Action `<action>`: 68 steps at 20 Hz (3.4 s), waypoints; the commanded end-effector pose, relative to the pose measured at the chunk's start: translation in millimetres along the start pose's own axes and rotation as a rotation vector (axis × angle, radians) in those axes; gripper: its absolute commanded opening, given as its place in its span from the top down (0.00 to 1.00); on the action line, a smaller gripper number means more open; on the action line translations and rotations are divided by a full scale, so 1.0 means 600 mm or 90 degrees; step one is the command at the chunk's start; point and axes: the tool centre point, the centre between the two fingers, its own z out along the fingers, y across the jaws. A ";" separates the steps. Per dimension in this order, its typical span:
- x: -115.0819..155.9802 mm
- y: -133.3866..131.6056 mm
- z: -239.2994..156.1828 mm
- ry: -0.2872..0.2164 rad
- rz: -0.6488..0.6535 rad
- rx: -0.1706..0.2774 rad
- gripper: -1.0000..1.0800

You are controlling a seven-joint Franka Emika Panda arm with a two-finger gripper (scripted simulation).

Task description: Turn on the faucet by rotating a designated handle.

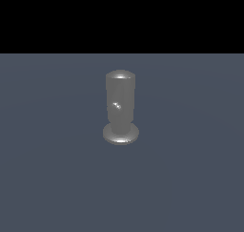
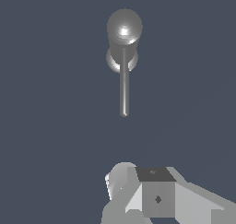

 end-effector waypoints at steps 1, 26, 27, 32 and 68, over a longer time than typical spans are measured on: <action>0.000 0.000 0.000 0.000 0.000 0.000 1.00; 0.025 -0.045 0.224 0.014 0.002 -0.001 1.00; 0.027 -0.048 0.238 0.015 0.002 -0.001 1.00; 0.037 -0.061 0.301 0.019 0.003 -0.001 1.00; 0.077 -0.006 0.421 0.026 0.002 -0.002 1.00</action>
